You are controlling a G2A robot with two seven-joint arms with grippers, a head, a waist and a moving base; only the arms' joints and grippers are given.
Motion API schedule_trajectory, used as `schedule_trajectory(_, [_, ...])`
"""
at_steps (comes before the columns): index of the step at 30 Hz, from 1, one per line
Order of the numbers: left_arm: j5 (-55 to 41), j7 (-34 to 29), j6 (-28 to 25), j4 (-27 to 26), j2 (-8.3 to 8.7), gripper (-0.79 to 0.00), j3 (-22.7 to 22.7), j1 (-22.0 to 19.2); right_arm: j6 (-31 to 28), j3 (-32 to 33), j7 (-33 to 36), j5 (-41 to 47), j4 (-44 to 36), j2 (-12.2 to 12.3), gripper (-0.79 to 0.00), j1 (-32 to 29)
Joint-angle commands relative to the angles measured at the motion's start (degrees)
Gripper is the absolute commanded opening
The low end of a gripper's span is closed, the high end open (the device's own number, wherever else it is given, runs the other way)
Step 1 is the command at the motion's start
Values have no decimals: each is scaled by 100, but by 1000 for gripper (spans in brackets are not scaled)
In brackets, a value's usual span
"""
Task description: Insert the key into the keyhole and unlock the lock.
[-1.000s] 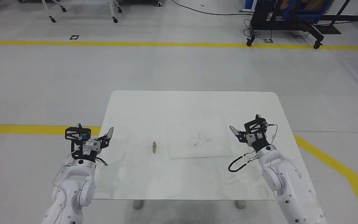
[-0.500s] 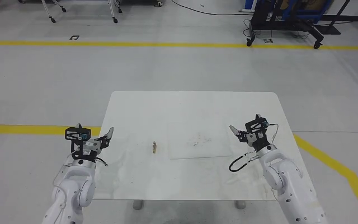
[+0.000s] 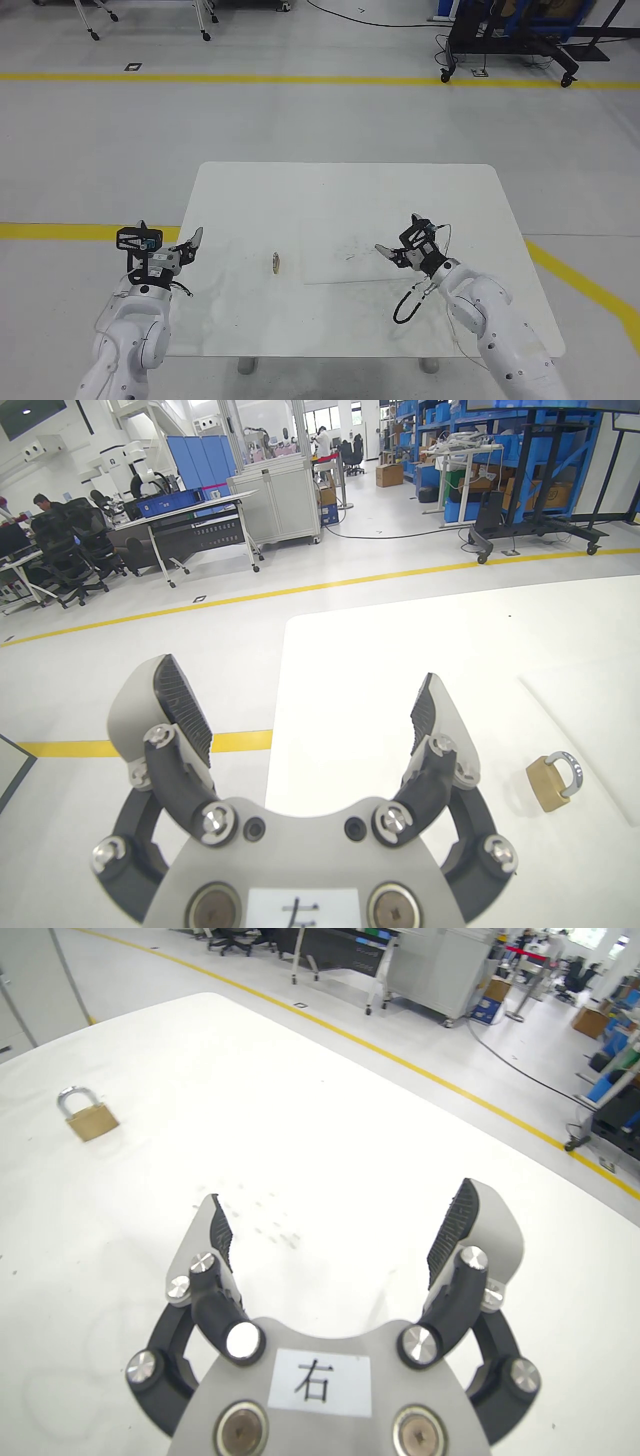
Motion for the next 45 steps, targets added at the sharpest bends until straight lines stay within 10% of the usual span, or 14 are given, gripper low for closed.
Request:
schedule_trajectory(1, [0,0,0,0,0,0,0,0,-165,-65,120,-4,84,-2,0,132])
schedule_trajectory(20, [0,0,0,0,0,0,0,0,-2563,-960,402,-103,1185,2,-86,1385])
schedule_trajectory(22, [0,0,0,0,0,0,0,0,-2534,-1087,605,-189,1285,-14,-188,1509])
schedule_trajectory(23, [0,0,0,0,0,0,0,0,-2408,-1153,736,-213,1325,-30,-419,1557])
schedule_trajectory(24, [0,0,0,0,0,0,0,0,-2347,-1243,850,-231,1327,-48,-459,1606])
schedule_trajectory(36, [0,0,0,0,0,0,0,0,-2049,-1895,1558,-555,1514,-176,-496,2115])
schedule_trajectory(40, [0,0,0,0,0,0,0,0,-2131,-1954,1508,-473,1591,-186,-637,2195])
schedule_trajectory(41, [0,0,0,0,0,0,0,0,-2203,-1968,1481,-468,1600,-184,-785,2211])
schedule_trajectory(45, [0,0,0,0,0,0,0,0,-2328,-2023,1523,-528,1634,-176,-785,2277])
